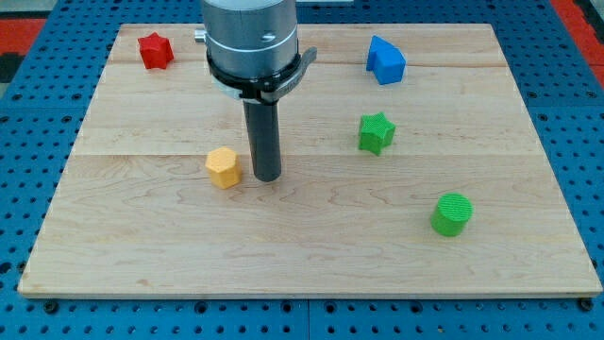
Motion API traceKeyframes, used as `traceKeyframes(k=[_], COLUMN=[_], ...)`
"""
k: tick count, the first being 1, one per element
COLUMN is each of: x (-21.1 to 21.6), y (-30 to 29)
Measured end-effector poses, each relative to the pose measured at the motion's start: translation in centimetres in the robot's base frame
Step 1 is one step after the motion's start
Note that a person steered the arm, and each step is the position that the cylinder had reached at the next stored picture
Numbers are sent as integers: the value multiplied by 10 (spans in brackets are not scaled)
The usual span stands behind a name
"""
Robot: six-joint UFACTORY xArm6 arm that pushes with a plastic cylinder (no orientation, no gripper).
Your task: Move the yellow heart to the left of the blue triangle
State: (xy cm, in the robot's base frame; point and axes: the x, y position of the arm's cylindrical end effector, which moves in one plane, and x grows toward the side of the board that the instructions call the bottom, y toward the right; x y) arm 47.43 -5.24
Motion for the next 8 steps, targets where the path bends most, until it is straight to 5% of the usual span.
traceKeyframes(k=[2,4,6,8], x=[-69,-49,-116,-88], y=[-19,10,-43,-6])
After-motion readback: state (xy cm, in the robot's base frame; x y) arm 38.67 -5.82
